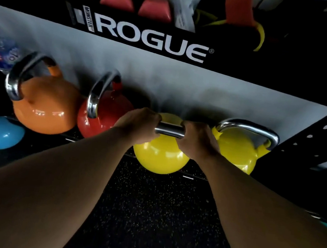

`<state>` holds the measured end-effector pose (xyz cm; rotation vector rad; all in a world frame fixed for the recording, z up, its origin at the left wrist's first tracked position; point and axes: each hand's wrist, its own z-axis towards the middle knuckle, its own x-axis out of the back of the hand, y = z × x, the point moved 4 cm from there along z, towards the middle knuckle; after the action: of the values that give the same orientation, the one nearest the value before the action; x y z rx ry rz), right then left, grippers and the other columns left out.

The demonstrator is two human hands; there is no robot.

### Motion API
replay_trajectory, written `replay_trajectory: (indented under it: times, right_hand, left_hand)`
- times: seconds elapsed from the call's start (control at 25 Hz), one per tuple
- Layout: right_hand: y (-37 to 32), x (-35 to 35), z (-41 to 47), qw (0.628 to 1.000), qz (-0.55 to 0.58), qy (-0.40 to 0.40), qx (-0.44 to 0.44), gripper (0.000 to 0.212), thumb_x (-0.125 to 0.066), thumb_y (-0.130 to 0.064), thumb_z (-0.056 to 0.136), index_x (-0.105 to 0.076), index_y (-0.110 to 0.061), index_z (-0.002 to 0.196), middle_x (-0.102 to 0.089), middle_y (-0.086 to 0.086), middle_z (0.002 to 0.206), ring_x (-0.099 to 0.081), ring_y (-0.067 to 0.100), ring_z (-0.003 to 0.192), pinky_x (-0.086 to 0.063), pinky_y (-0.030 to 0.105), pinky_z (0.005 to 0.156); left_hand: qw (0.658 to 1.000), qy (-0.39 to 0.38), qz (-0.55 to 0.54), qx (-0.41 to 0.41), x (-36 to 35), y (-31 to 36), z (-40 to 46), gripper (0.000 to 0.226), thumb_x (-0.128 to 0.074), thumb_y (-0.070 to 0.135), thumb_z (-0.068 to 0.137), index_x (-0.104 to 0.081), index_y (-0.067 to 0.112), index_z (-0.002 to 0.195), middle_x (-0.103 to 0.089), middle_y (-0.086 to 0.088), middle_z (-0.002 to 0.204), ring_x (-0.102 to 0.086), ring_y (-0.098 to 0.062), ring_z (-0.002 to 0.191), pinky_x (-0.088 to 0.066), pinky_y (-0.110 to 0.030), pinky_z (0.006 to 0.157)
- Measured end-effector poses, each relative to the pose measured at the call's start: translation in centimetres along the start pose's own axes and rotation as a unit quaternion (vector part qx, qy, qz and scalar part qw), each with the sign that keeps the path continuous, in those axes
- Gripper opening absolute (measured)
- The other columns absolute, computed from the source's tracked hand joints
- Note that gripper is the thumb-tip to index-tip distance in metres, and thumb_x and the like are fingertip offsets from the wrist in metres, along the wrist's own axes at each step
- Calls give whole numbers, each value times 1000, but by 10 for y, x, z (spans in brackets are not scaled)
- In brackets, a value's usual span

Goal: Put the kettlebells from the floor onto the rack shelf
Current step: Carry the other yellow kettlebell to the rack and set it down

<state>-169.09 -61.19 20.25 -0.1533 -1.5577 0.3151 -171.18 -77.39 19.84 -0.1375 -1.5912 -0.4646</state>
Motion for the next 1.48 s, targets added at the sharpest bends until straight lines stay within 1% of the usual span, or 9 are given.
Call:
replay_trajectory:
  times: [0.36, 0.52, 0.64, 0.88, 1.0, 1.12, 1.24, 1.36, 1.48]
  right_hand:
    - [10, -4, 58, 999, 37, 13, -30, 24, -60, -10, 79, -65, -9, 103, -66, 25, 106, -62, 44, 100, -49, 38, 78]
    - [15, -11, 71, 997, 41, 40, -44, 37, -60, -13, 82, -62, -12, 119, -66, 22, 117, -59, 43, 110, -52, 45, 90]
    - [17, -13, 68, 998, 32, 42, -35, 39, -60, -12, 84, -60, -13, 122, -66, 21, 116, -60, 41, 110, -50, 41, 88]
    - [15, -11, 66, 998, 28, 48, -40, 42, -58, -11, 84, -60, -15, 125, -66, 21, 119, -58, 42, 113, -49, 44, 90]
    - [14, -8, 67, 999, 15, 28, -28, 44, -53, -8, 85, -56, -11, 129, -61, 21, 124, -51, 43, 117, -46, 45, 94]
    - [10, -1, 66, 1000, -8, -7, -27, 42, -55, -12, 86, -47, -12, 127, -52, 22, 126, -43, 43, 118, -41, 46, 91]
    - [10, 7, 53, 999, -27, -27, 10, 51, -62, -29, 88, -40, -14, 132, -49, 20, 129, -45, 39, 119, -41, 45, 92]
    - [26, 20, 22, 998, -9, -19, 57, 56, -61, -29, 89, -38, -14, 139, -48, 19, 131, -45, 38, 121, -43, 44, 94]
    - [63, 44, -18, 996, -31, 9, 79, 52, -58, -27, 90, -43, -14, 138, -45, 16, 139, -40, 37, 127, -39, 45, 100]
  left_hand:
    - [996, 12, -73, 49, -9, -24, 61, 39, -73, 29, 78, -66, 11, 112, -69, -19, 113, -65, -39, 106, -54, -43, 85]
    - [996, 10, -69, 51, -12, -30, 79, 45, -74, 31, 79, -64, 9, 118, -67, -18, 120, -61, -37, 113, -49, -44, 94]
    - [997, 3, -68, 46, -13, -27, 77, 50, -72, 26, 83, -60, 5, 126, -64, -19, 128, -58, -36, 118, -44, -41, 98]
    - [996, 10, -73, 46, -11, -25, 75, 48, -73, 26, 82, -61, 6, 125, -67, -19, 123, -61, -36, 115, -47, -43, 96]
    - [996, 6, -74, 53, -11, -25, 74, 50, -74, 28, 81, -61, 7, 125, -66, -19, 124, -61, -37, 115, -47, -43, 96]
    - [994, 4, -84, 67, -4, -25, 69, 41, -72, 29, 80, -56, 14, 115, -68, -16, 113, -64, -37, 105, -53, -45, 81]
    - [996, 9, -60, 58, 7, -20, 61, 39, -69, 27, 79, -47, 21, 112, -62, -11, 111, -62, -34, 98, -45, -39, 68]
    - [996, 44, -75, 24, 14, 0, 44, 53, -69, 25, 74, -45, 25, 121, -52, -8, 122, -52, -32, 109, -48, -44, 79]
    - [997, 69, -9, -16, 17, 42, 23, 63, -70, 28, 71, -43, 22, 127, -46, -9, 130, -43, -33, 121, -41, -48, 95]
